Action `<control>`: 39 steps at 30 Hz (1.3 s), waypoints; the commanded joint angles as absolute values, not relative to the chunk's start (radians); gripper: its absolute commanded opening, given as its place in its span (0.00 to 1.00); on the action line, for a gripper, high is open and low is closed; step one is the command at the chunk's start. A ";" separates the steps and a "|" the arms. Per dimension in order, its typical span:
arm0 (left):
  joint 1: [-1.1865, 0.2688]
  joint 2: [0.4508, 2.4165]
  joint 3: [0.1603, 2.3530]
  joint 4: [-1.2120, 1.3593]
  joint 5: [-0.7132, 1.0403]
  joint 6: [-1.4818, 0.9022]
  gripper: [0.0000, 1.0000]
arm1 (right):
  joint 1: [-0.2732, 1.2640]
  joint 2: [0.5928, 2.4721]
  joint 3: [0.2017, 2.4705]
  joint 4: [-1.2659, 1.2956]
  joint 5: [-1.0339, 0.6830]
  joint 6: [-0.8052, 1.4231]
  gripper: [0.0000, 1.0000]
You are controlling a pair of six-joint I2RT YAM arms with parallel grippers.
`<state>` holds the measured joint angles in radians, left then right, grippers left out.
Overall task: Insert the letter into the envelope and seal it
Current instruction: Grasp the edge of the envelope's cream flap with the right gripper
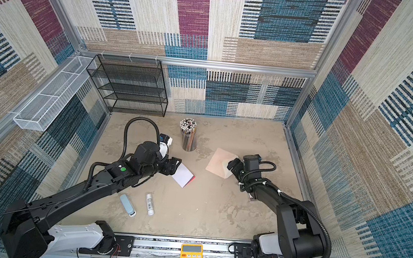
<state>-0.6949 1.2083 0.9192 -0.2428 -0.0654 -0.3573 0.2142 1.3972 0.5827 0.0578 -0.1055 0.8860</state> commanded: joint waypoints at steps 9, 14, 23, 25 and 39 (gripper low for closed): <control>-0.689 1.205 0.894 -0.186 0.035 -0.376 0.78 | 0.212 1.494 0.604 0.173 -0.165 0.865 0.72; -0.685 1.192 0.893 -0.184 0.037 -0.375 0.78 | 0.212 1.528 0.611 0.193 -0.180 0.849 0.63; -0.681 1.192 0.898 -0.199 0.019 -0.376 0.77 | 0.212 1.565 0.623 0.202 -0.176 0.828 0.50; -0.679 1.196 0.912 -0.215 0.013 -0.369 0.77 | 0.213 1.576 0.633 0.194 -0.179 0.826 0.47; -0.644 1.326 1.154 -0.413 0.065 -0.390 0.77 | 0.212 1.592 0.739 0.010 -0.202 0.829 0.19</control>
<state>-0.6498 1.3067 1.1133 -0.3344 0.0391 -0.3641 0.2119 1.5932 0.7174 0.0719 -0.1989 0.8352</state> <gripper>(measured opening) 0.774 0.204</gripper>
